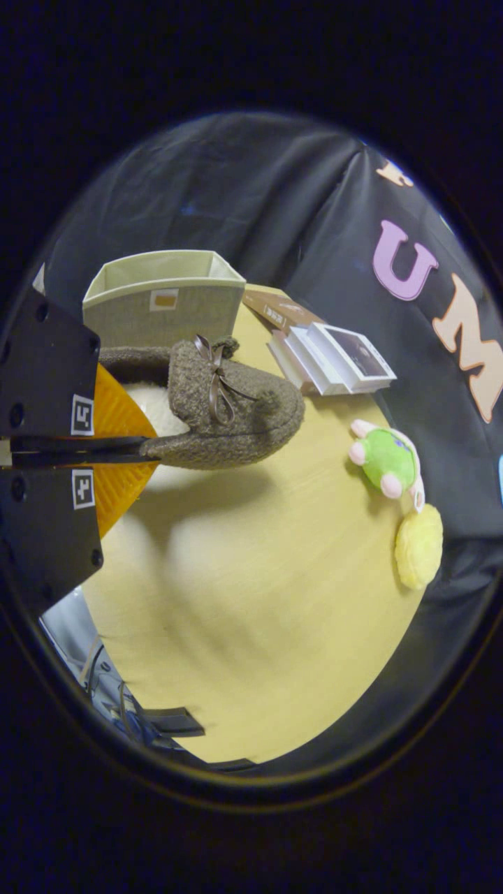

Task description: Open the storage box then place both shoes into the box .Put the left shoe in first, then the right shoe, with the right side of both shoes facing outward in a uniform manner.

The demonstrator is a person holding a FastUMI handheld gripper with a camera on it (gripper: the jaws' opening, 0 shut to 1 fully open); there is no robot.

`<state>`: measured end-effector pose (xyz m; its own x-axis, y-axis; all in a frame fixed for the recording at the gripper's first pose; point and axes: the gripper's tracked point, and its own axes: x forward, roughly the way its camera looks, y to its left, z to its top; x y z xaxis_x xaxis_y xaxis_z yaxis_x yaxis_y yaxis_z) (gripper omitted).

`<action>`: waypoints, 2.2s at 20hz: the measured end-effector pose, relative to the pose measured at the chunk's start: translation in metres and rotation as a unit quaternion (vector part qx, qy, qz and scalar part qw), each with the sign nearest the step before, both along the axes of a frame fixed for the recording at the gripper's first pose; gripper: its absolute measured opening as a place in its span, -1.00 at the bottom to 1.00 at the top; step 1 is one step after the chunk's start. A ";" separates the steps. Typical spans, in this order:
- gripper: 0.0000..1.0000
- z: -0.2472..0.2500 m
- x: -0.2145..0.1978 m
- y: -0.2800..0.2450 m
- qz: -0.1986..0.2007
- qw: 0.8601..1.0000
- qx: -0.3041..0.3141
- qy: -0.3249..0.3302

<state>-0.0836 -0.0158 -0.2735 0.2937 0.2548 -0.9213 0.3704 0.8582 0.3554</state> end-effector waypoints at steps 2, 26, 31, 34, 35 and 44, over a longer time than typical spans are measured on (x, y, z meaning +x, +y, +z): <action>-0.92 0.015 0.007 0.016 0.014 1.000 0.001 -0.013; -0.92 0.045 0.039 0.217 0.102 0.992 0.057 -0.045; -0.92 0.027 0.024 0.234 0.117 0.993 0.025 -0.022; -0.92 0.017 0.026 0.230 0.113 0.993 -0.016 -0.027; -0.92 0.015 0.028 0.231 0.112 0.993 -0.024 -0.030; -0.88 0.021 0.042 0.221 0.104 0.991 -0.056 -0.067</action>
<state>-0.0413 0.2052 -0.2526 0.3678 0.2205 -0.9034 0.1367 0.9481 0.2871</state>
